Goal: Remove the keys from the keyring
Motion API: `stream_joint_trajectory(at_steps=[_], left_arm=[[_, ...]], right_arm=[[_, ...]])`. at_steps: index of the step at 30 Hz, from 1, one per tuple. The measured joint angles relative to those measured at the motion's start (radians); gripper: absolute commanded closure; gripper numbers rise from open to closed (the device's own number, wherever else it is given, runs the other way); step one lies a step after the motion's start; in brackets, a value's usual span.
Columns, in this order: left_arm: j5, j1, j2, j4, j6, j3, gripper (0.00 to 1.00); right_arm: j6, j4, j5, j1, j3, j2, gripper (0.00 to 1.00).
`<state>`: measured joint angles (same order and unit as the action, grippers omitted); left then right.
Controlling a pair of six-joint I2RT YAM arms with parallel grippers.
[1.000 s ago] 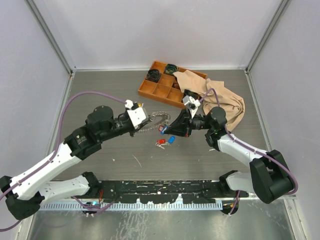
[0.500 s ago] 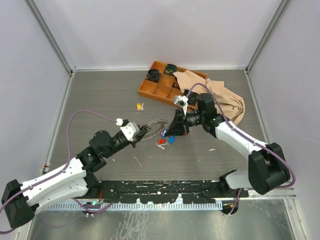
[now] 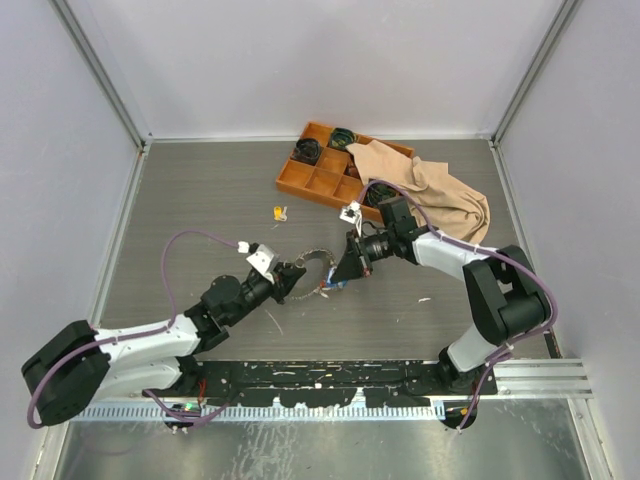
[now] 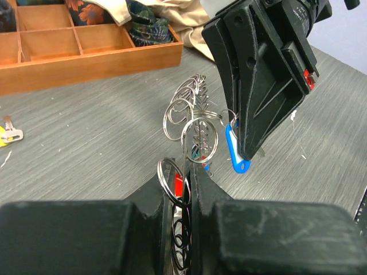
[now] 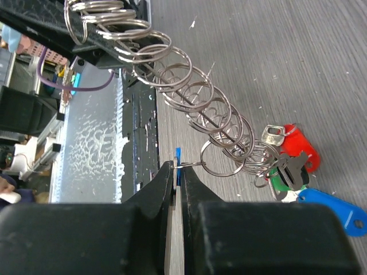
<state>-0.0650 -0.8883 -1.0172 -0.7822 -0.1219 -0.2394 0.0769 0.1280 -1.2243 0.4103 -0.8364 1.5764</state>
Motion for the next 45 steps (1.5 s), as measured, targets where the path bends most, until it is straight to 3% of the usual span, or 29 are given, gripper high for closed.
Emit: stream_joint_trajectory(at_steps=[9,19,22,25,30,41,45], left_arm=[[-0.037,0.037,-0.069,-0.055,-0.156,0.003,1.00],[-0.077,0.064,0.037,0.134,-0.303,0.032,0.96],[-0.084,0.064,0.069,0.185,-0.332,0.036,0.89],[-0.089,0.064,0.088,0.218,-0.349,0.036,0.73],[-0.127,0.071,0.125,0.330,-0.390,0.037,0.54],[-0.156,0.072,0.361,0.653,-0.421,-0.023,0.37],[-0.115,0.072,0.379,0.690,-0.420,-0.067,0.31]], right_arm=[[-0.139,-0.140,0.046,0.016,0.005,0.040,0.99],[-0.277,-0.272,0.078,0.043,0.045,0.114,0.99],[-0.315,-0.306,0.082,0.059,0.051,0.126,0.99],[-0.345,-0.338,0.084,0.068,0.053,0.132,0.99],[-0.381,-0.361,0.081,0.072,0.057,0.148,0.99],[-0.410,-0.369,0.074,0.072,0.061,0.159,0.99],[-0.449,-0.379,0.073,0.073,0.061,0.159,0.99]])
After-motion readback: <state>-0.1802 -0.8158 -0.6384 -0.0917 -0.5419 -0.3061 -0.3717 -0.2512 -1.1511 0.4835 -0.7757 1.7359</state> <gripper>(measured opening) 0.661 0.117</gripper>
